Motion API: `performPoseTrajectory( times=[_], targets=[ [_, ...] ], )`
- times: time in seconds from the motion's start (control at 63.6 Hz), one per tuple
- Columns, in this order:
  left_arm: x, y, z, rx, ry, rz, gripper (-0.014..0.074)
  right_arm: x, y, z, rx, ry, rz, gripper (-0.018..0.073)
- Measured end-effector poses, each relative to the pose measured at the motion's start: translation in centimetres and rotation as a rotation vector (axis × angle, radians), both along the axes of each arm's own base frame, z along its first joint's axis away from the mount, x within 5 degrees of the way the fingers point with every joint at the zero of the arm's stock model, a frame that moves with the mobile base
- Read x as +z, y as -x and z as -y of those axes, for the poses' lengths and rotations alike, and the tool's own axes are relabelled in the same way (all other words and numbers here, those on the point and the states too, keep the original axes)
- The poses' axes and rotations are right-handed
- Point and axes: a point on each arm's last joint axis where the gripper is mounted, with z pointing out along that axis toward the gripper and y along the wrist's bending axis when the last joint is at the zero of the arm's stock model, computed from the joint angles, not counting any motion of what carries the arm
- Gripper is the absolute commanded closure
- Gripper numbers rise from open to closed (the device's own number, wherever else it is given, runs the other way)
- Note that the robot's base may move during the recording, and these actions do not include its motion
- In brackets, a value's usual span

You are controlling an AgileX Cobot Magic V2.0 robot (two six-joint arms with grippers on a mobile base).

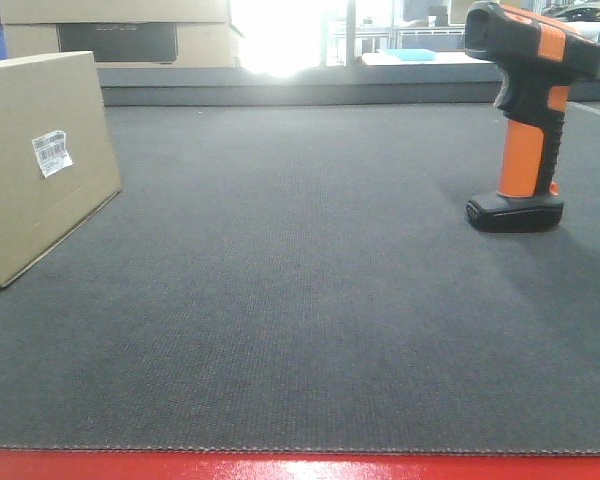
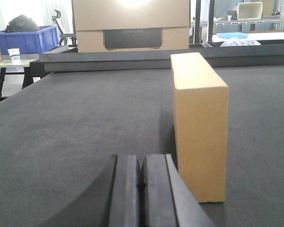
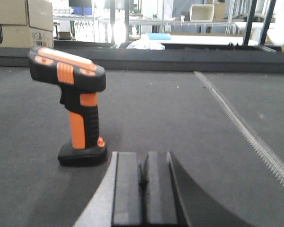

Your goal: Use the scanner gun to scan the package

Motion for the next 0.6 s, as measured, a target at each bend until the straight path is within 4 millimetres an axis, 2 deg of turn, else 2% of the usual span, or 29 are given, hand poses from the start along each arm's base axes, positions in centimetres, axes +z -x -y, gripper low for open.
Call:
performPoseTrajectory(
  times=[0.094,0.597],
  targets=[
    [0.0,0.0,0.0,0.0,0.0,0.0,0.0707,-1.13,-0.16,0.06,-0.005,-0.037,-0.003,0.0713],
    [0.0,0.0,0.0,0.0,-0.002,0.0,0.0707,-1.03,-0.16,0.1,-0.009,-0.042,0.019,0.0713]
  ],
)
